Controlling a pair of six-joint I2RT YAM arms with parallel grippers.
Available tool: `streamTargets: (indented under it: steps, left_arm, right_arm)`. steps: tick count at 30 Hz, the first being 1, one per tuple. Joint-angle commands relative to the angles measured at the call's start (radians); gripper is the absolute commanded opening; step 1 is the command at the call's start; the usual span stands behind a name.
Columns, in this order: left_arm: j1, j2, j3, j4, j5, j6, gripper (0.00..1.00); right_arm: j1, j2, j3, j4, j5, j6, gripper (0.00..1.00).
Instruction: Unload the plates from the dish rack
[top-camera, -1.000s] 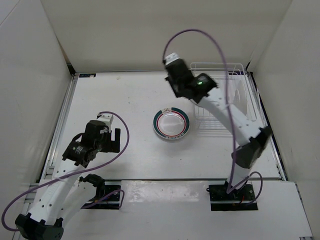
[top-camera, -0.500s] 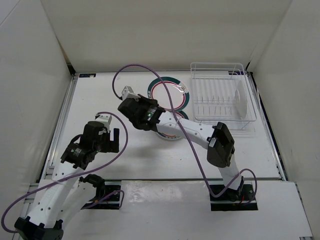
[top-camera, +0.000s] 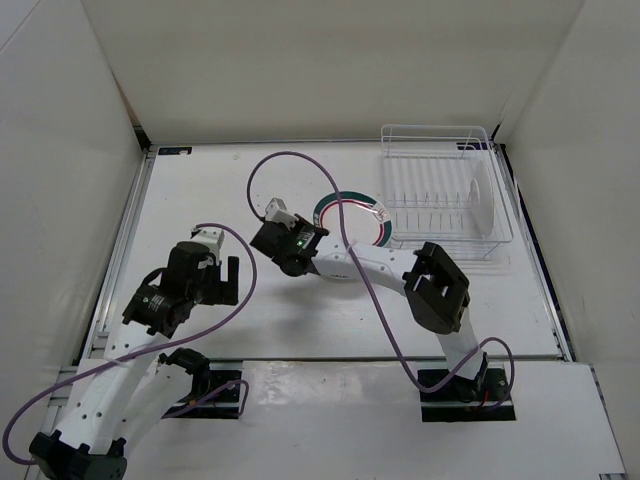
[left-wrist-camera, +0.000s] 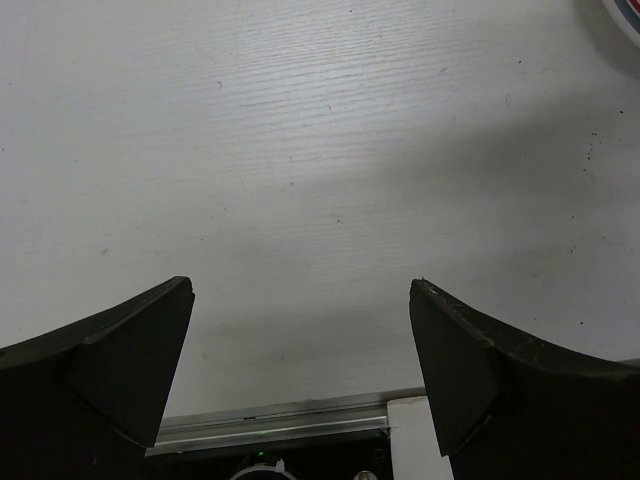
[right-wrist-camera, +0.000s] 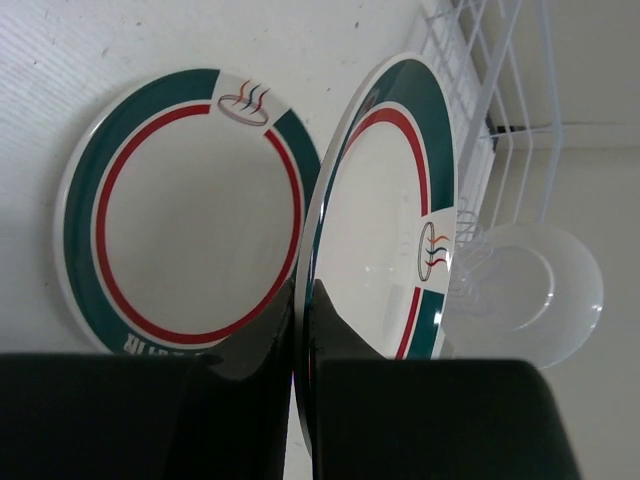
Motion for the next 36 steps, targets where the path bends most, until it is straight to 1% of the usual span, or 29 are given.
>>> streamTargets:
  steps: [1, 7, 21, 31, 34, 36]
  left_arm:
    - [-0.002, -0.003, 0.026, -0.003, 0.004, -0.008, 1.0]
    - [-0.003, -0.002, 0.028, -0.005, 0.009, -0.008, 1.0]
    - [-0.002, 0.0, 0.026, -0.003, 0.01, -0.008, 1.0]
    - [-0.002, 0.003, 0.026, -0.002, 0.012, -0.008, 1.0]
    - [-0.002, 0.005, 0.026, -0.006, 0.013, -0.008, 1.0]
    - [-0.002, 0.005, 0.026, -0.005, 0.012, -0.008, 1.0]
  right_arm:
    - [0.0, 0.009, -0.02, -0.04, -0.023, 0.116, 0.0]
    - [0.0, 0.055, -0.042, -0.026, -0.072, 0.162, 0.0]
    - [0.002, 0.152, 0.059, 0.017, -0.08, 0.114, 0.0]
    - [0.0, 0.179, 0.056, 0.025, -0.092, 0.133, 0.0]
    - [-0.001, 0.181, 0.056, 0.022, -0.1, 0.139, 0.07]
    - [0.0, 0.178, 0.053, 0.019, -0.102, 0.142, 0.14]
